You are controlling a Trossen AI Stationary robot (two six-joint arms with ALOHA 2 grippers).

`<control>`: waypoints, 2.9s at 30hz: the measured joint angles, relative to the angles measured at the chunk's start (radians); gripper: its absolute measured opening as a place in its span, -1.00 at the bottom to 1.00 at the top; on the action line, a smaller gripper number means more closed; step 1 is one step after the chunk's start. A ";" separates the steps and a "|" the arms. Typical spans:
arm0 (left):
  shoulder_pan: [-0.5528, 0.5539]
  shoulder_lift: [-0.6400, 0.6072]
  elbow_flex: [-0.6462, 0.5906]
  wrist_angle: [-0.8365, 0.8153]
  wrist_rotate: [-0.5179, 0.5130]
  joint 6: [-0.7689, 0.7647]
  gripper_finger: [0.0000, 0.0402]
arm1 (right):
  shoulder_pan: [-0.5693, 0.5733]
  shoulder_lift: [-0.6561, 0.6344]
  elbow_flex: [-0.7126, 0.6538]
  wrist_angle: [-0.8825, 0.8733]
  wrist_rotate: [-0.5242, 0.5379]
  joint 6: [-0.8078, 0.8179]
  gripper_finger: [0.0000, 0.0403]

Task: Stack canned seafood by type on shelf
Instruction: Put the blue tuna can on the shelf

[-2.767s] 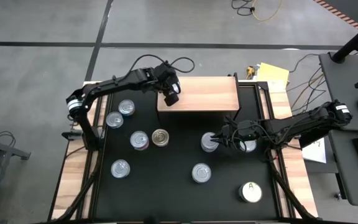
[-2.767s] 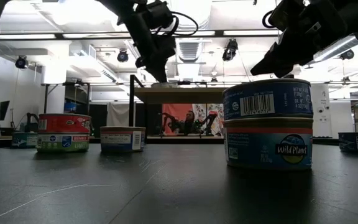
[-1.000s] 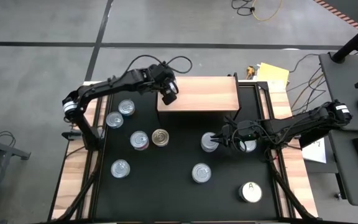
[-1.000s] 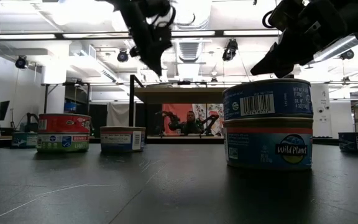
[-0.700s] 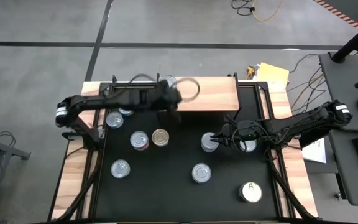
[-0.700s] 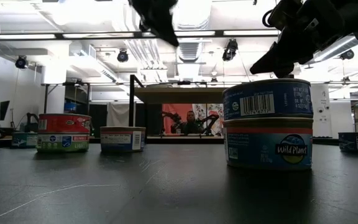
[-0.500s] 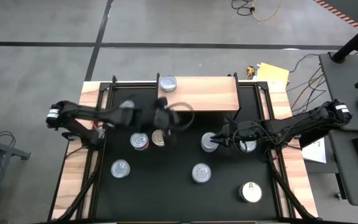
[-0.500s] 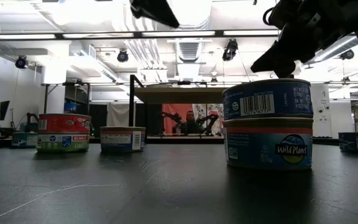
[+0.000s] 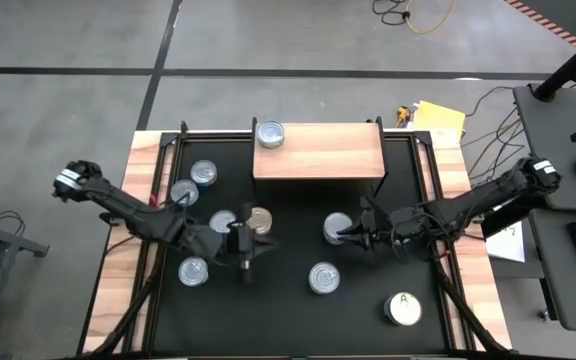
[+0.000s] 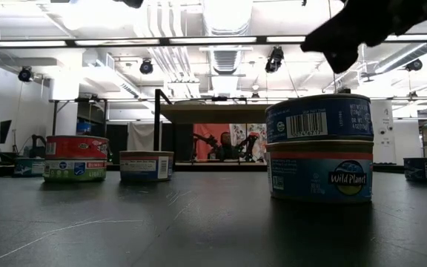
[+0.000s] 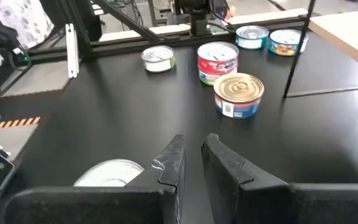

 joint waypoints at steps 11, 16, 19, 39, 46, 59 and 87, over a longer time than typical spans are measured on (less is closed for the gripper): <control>-0.015 0.043 -0.096 0.062 0.012 -0.133 -1.00 | 0.122 0.161 0.157 -0.060 0.044 0.157 -0.79; -0.021 0.108 -0.079 0.073 0.012 -0.158 -1.00 | 0.191 0.275 0.312 -0.207 0.041 0.322 -0.79; -0.029 0.158 -0.064 0.094 0.014 -0.157 -1.00 | 0.237 0.338 0.407 -0.373 0.034 0.406 -0.79; -0.042 0.458 0.144 0.114 0.082 -0.051 -1.00 | 0.350 0.483 0.514 -0.738 0.043 1.007 -0.79; -0.042 0.534 0.185 0.138 0.080 -0.044 -1.00 | 0.349 0.462 0.473 -0.733 0.137 1.077 -0.78; -0.039 0.570 0.184 0.198 0.079 0.009 -1.00 | 0.349 0.460 0.471 -0.725 0.229 1.168 -0.39; -0.016 0.570 0.176 0.224 0.087 -0.015 -1.00 | 0.366 0.517 0.458 -0.661 0.298 1.042 0.00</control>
